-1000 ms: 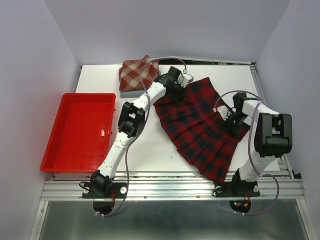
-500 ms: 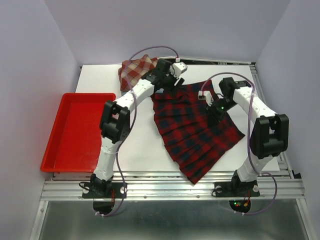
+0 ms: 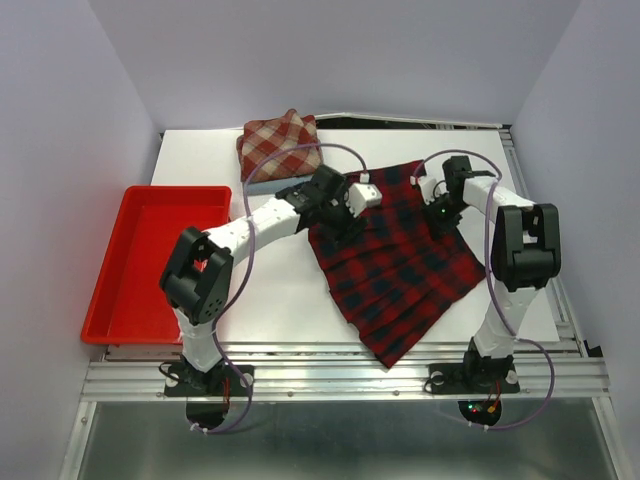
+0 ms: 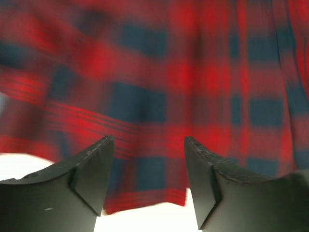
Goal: Fold and stack the skirts
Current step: Flatten the skirt out
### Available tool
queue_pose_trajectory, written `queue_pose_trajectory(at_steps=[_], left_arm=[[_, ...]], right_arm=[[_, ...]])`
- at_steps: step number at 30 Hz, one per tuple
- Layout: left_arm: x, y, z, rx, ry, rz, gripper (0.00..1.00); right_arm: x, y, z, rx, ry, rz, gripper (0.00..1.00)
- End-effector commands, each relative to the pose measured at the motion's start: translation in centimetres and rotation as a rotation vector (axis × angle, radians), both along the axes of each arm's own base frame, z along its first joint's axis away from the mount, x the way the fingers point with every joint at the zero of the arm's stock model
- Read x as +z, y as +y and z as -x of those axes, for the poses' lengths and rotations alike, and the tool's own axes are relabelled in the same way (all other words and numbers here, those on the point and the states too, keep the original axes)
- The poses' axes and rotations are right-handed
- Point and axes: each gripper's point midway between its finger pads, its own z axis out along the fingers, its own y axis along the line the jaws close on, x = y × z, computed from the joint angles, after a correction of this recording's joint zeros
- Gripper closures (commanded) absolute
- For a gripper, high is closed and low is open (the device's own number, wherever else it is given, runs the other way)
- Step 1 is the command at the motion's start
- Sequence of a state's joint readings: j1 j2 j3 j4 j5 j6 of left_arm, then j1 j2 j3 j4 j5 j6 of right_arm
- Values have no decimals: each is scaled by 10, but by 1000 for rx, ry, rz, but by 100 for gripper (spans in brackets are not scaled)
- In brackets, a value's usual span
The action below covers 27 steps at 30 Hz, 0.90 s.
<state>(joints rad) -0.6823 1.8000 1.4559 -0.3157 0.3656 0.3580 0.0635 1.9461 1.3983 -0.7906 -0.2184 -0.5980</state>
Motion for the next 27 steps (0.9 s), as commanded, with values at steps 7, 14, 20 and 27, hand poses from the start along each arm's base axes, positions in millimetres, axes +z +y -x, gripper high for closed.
queue_pose_trajectory(at_steps=[7,14,20,27], left_arm=[[-74,-4,46,-72,159,-109,34],[-84,6,29,-35,126,-165,35],[-43,3,28,-28,57,-72,30],[43,-15,21,52,-88,164,25]], right_arm=[[-20,23,114,87,270,-69,80],[49,76,103,64,232,-318,78],[97,64,32,-109,-20,-329,66],[97,-5,6,-368,-117,-309,68]])
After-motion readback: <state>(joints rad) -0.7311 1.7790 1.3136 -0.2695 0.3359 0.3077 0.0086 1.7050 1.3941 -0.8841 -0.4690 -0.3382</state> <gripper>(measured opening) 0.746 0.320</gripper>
